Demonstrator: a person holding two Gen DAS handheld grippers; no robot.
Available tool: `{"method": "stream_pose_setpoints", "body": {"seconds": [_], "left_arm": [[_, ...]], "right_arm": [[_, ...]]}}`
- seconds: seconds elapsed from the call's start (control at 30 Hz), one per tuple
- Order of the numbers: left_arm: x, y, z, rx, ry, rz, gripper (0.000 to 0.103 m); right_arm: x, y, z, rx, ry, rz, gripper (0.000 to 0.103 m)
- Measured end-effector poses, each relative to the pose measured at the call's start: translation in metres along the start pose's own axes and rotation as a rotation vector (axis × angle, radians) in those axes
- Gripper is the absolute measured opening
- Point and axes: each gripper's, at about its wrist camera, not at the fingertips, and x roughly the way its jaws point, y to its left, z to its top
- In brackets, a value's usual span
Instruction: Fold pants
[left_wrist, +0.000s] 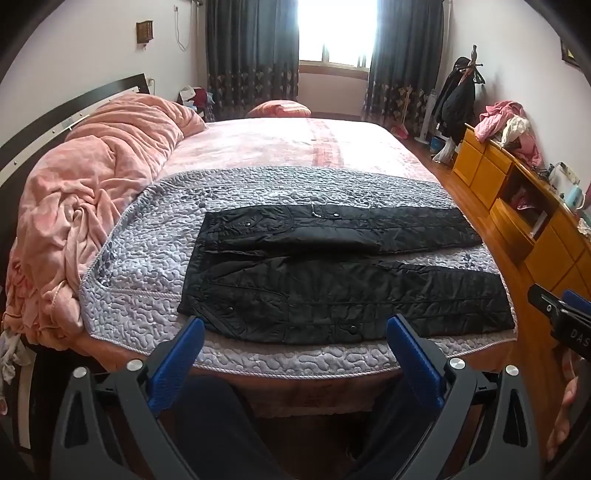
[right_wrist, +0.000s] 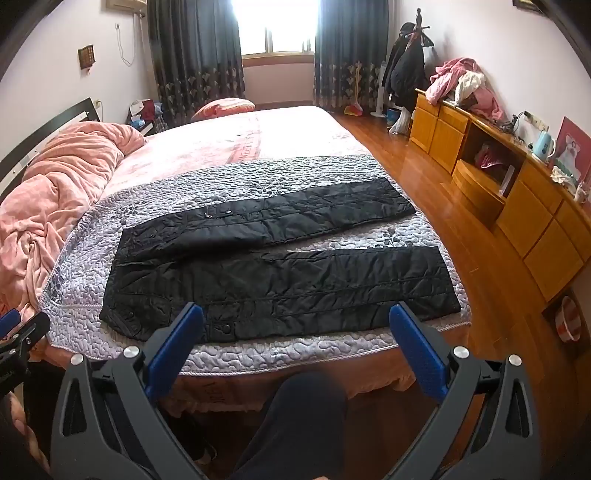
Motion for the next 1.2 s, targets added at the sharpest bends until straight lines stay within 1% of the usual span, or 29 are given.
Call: {"method": "stream_pose_setpoints", "body": {"seconds": [0.67, 1.2], "left_arm": [[-0.0009, -0.0026, 0.0014, -0.002, -0.001, -0.002, 0.099], [-0.0001, -0.0051, 0.0003, 0.005, -0.004, 0.003, 0.099]], "right_arm": [[0.0021, -0.0053, -0.0001, 0.004, -0.002, -0.002, 0.101], [0.0015, -0.0021, -0.0010, 0.001, -0.003, -0.002, 0.101]]}}
